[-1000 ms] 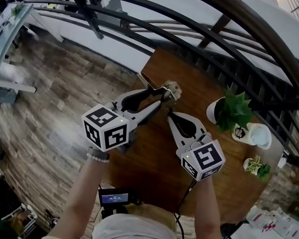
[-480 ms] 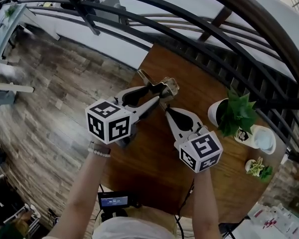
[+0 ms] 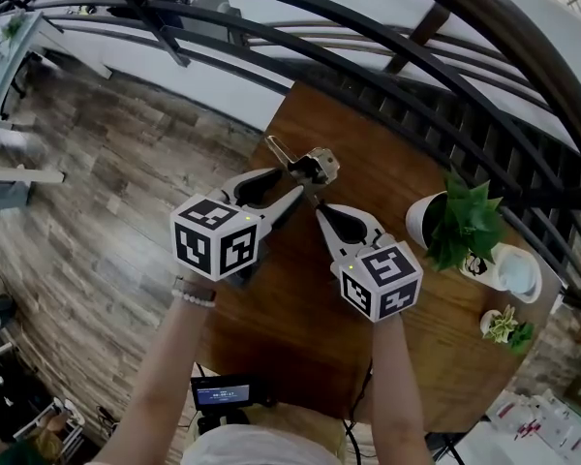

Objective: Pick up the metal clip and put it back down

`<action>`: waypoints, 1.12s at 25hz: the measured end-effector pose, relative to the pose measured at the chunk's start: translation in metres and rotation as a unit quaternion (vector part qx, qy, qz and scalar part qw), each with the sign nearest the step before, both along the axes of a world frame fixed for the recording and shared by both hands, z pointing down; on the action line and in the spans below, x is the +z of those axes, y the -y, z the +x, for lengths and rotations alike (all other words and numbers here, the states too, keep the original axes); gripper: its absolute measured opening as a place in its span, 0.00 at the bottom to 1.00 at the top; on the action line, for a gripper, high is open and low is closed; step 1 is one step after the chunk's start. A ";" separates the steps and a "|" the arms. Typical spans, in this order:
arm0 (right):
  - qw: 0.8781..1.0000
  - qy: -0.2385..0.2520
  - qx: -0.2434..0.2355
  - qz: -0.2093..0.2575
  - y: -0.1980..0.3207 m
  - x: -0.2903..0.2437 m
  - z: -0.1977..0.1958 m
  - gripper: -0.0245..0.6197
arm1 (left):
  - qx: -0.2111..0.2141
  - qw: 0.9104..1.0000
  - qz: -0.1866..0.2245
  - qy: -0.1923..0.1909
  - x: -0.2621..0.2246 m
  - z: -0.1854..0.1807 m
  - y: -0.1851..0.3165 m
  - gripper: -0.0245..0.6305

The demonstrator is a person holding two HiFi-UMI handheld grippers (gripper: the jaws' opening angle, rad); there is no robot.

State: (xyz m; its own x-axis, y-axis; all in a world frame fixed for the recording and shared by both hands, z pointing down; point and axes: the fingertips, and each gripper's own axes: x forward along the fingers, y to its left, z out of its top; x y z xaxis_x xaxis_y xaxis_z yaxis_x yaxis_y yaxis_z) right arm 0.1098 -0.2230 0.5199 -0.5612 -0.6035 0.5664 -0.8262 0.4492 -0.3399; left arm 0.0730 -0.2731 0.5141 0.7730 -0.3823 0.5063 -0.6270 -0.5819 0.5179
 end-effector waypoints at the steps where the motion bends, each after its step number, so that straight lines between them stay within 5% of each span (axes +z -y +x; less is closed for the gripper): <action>1: 1.000 -0.004 -0.002 -0.003 0.002 0.002 -0.001 0.06 | -0.001 1.000 0.000 -0.001 0.000 0.000 0.000 0.33; 19: 0.996 -0.092 -0.015 -0.012 0.015 0.020 0.004 0.07 | -0.002 1.000 0.003 -0.013 0.000 -0.002 -0.004 0.33; 28: 0.993 -0.119 -0.012 -0.005 0.016 0.018 0.008 0.25 | -0.008 1.000 0.013 -0.020 -0.011 -0.009 -0.006 0.33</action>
State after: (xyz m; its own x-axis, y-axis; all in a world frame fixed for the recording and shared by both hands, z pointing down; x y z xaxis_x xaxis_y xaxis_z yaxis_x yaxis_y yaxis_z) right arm 0.1174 -0.2387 0.5382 -0.4252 -0.5849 0.6908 -0.8729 0.4668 -0.1420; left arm 0.0636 -0.2668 0.5031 0.7861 -0.4076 0.4647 -0.6156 -0.5847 0.5284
